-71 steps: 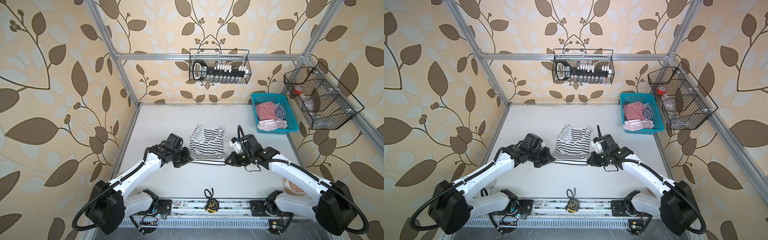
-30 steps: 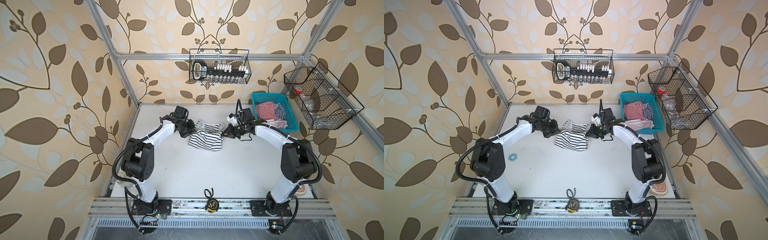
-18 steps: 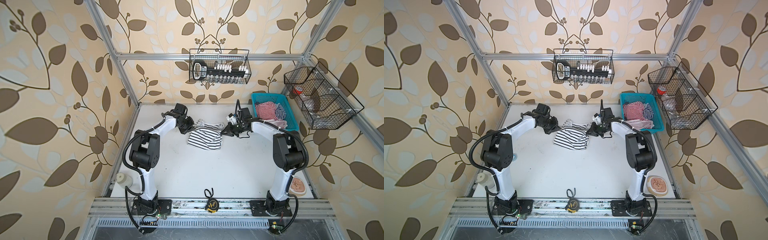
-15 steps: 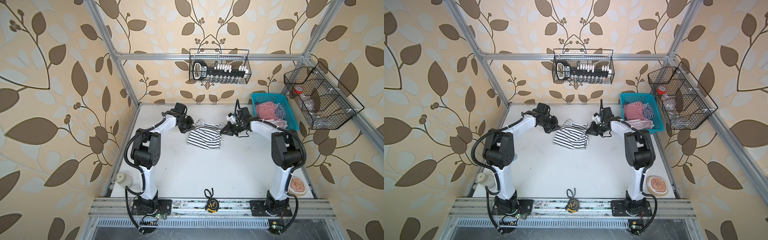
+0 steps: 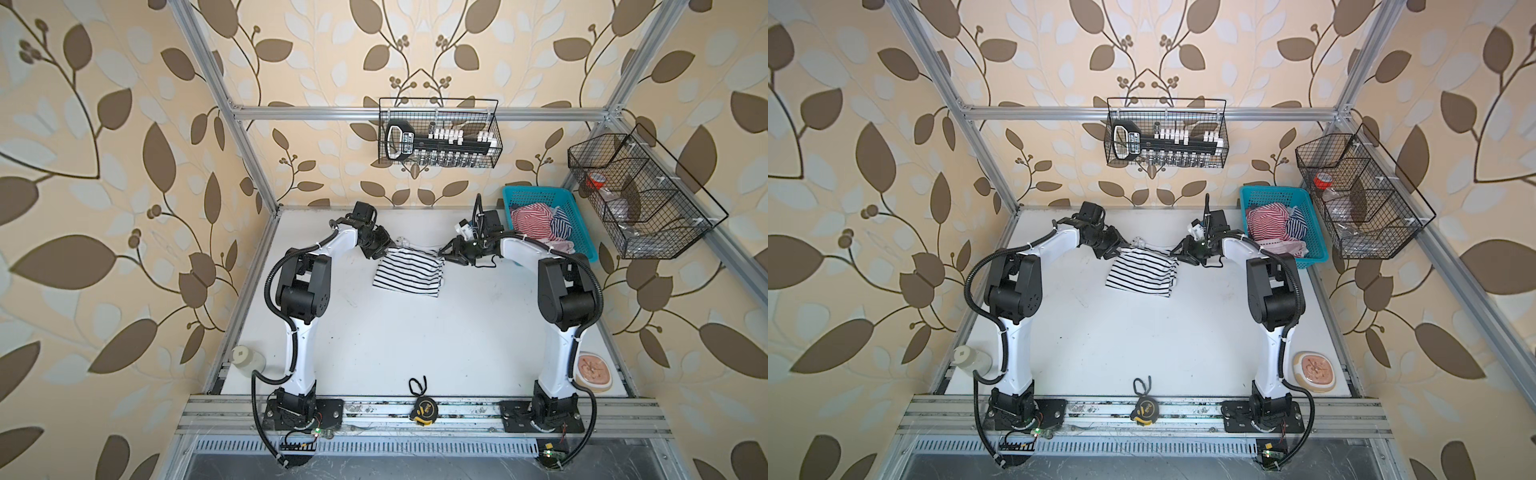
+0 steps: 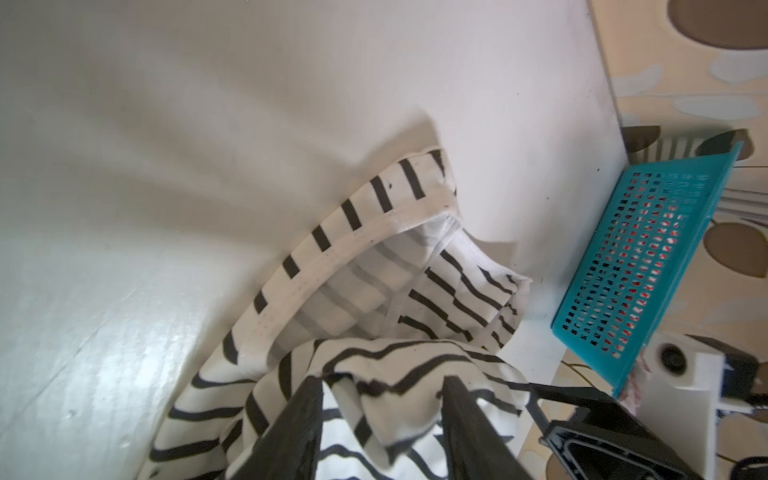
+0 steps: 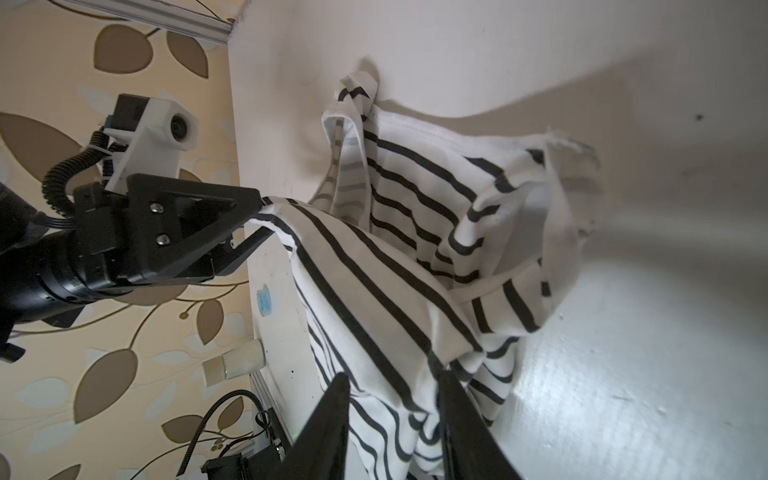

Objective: Fold and stack the tank tops

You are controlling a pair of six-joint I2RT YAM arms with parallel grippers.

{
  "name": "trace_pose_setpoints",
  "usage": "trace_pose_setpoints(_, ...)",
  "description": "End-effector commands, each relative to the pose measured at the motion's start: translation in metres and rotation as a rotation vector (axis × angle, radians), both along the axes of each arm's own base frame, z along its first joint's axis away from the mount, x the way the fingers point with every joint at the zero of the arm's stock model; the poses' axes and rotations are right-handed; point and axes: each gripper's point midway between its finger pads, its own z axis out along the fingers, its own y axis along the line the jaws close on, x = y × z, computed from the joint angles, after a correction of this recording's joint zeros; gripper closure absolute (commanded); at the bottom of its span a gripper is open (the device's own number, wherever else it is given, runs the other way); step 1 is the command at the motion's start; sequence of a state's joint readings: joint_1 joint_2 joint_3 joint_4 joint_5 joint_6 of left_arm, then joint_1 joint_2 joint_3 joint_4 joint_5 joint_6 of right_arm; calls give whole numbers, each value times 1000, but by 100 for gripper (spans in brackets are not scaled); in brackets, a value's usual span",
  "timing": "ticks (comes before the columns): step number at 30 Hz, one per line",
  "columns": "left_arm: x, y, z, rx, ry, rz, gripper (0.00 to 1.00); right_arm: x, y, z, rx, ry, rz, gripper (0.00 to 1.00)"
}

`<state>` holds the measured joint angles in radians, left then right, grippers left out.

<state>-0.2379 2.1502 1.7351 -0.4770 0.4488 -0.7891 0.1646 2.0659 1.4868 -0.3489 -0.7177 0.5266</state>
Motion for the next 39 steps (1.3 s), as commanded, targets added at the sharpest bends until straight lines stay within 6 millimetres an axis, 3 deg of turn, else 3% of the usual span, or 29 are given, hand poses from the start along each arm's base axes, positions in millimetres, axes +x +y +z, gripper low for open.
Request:
trace_pose_setpoints(1,25,11,50,4,-124,34,46,5,-4,42,0,-112,-11,60)
trace_pose_setpoints(6,27,28,85,83,-191,51,38,-6,-11,70,-39,-176,-17,55)
trace_pose_setpoints(10,2,21,87,68,-170,10,47,-24,-1,76,-32,-193,16,60)
trace_pose_setpoints(16,-52,-27,64,13,-104,-131,73,-54,27,35,-61,-94,118,99)
trace_pose_setpoints(18,-67,-46,56,6,-89,-184,80,-57,32,19,-65,-55,129,100)
trace_pose_setpoints(22,-83,-78,40,-13,-60,-267,88,-51,34,-7,-74,-6,124,100)
trace_pose_setpoints(25,-90,-91,30,-25,-42,-299,91,-43,33,-16,-76,8,119,100)
trace_pose_setpoints(39,-99,-98,-31,-23,70,-326,90,11,21,-38,-30,32,51,100)
